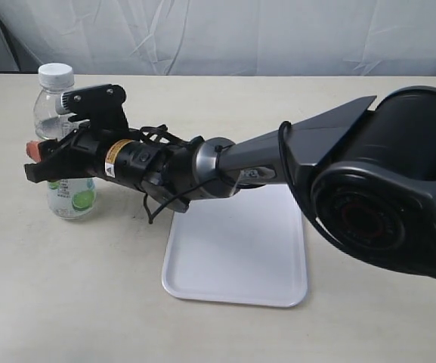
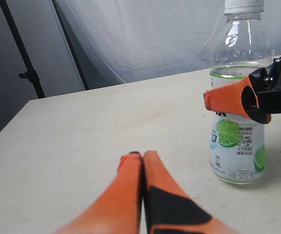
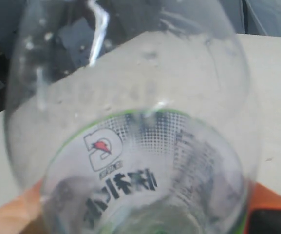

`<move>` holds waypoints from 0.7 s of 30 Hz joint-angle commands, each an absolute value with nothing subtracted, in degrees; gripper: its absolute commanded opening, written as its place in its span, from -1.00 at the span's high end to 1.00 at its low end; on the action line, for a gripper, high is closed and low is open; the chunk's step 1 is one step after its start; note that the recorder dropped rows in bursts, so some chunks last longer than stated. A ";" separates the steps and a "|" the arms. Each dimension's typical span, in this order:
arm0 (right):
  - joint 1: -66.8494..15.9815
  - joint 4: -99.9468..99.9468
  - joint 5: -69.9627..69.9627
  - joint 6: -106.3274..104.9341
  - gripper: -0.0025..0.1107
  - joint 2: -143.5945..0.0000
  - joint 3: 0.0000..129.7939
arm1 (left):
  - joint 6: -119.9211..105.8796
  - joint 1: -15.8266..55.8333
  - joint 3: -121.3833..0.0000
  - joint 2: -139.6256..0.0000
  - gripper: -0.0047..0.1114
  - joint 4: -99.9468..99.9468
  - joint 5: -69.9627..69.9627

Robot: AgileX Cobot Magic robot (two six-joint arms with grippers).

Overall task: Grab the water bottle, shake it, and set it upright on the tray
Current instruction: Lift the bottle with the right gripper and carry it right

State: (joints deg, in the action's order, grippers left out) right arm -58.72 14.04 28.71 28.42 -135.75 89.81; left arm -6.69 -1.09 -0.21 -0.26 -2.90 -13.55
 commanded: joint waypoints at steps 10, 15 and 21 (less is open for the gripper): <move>-56.60 21.37 3.40 22.84 0.97 -117.26 90.02 | -6.54 -1.06 0.00 0.00 0.91 -2.68 -13.30; -55.46 25.10 -12.87 21.13 0.97 -105.57 90.02 | -6.54 -1.06 0.00 0.00 0.91 -2.68 -13.30; -56.62 22.36 -12.13 19.06 0.97 -89.06 79.79 | -6.54 -1.06 0.00 0.00 0.91 -2.68 -13.30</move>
State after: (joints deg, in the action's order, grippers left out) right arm -55.87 23.83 -15.33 19.83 -96.50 86.32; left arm -6.69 -1.09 -0.21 -0.26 -2.90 -13.55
